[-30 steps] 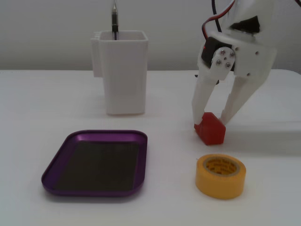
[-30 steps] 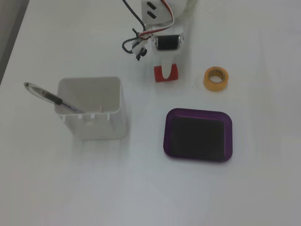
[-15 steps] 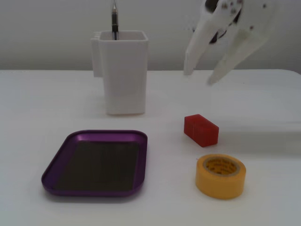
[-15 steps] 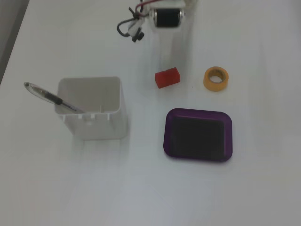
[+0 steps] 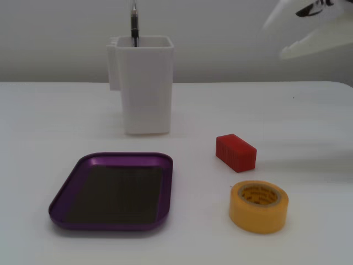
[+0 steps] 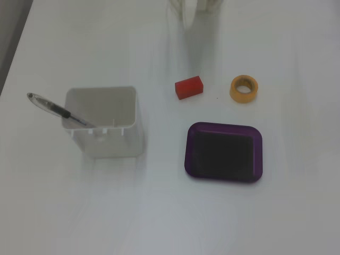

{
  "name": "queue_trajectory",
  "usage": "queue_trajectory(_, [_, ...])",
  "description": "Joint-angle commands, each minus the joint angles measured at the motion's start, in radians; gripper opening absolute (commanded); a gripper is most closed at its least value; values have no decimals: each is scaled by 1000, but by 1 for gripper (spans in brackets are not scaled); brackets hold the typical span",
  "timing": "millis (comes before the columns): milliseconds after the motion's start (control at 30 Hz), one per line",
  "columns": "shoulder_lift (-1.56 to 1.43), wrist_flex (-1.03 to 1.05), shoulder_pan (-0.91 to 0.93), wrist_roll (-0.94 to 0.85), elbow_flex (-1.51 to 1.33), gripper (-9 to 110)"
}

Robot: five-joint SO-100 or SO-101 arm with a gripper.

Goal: Remove the cube from the box.

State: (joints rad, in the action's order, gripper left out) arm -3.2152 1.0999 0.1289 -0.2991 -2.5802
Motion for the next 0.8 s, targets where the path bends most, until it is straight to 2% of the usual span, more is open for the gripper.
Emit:
queue_trajectory(0, [-212, 6, 6, 3, -163, 10])
queue_trajectory(333, [-193, 2, -2, 210, -442, 10])
queue_trajectory(767, [-193, 15, -8, 221, -495, 7])
